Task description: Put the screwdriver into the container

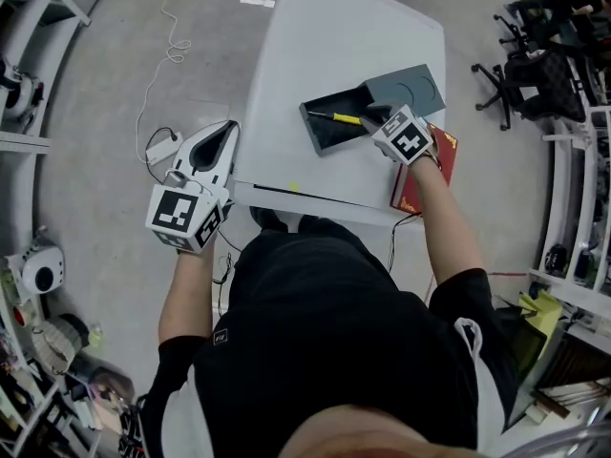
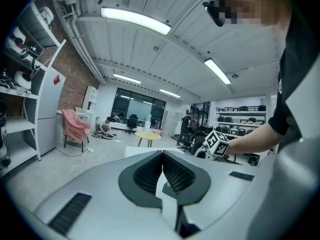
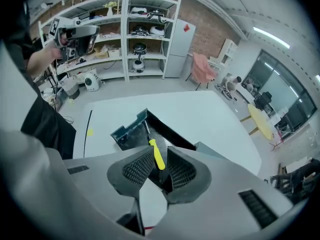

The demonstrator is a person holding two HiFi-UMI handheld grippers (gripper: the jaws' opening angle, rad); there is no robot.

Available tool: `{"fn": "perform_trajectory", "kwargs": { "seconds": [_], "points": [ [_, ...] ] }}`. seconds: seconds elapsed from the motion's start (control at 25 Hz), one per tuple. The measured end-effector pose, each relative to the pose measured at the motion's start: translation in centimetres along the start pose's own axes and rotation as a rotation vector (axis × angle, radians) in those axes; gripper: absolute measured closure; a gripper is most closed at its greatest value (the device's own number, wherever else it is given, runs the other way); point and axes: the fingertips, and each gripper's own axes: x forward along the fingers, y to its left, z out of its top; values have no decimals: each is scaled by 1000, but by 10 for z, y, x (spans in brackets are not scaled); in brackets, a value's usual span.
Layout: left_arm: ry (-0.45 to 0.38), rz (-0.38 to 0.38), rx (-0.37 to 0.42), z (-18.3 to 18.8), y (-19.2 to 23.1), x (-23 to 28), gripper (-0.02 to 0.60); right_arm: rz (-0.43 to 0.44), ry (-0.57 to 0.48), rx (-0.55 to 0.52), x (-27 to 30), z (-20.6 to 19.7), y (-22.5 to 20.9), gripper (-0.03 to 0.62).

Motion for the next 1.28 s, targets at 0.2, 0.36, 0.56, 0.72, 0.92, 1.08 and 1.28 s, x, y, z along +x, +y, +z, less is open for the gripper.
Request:
{"fn": "perform_trajectory", "kwargs": {
  "seconds": [0.2,0.36,0.56,0.72,0.92,1.08,1.28],
  "points": [
    [-2,-17,30,12,-23,-4,566,-2,-123,99,-41,-4,10,511],
    [4,-24,52,17,-47,-2,566,-20,-228,150,-79,-12,16,522],
    [-2,-38,69,22,-90,-3,566,-16,-361,216,-127,-32,39,531],
    [0,-62,94,24,-133,-3,566,-1,-456,279,-163,-56,63,539],
    [-5,-81,108,25,-186,-16,566,-11,-558,341,-198,-97,89,545],
    [-24,-85,84,29,-211,-33,566,-17,-649,394,-223,-112,109,549],
    [-22,-75,126,36,-227,-54,566,-29,-749,450,-264,-116,129,553]
  ]
}}
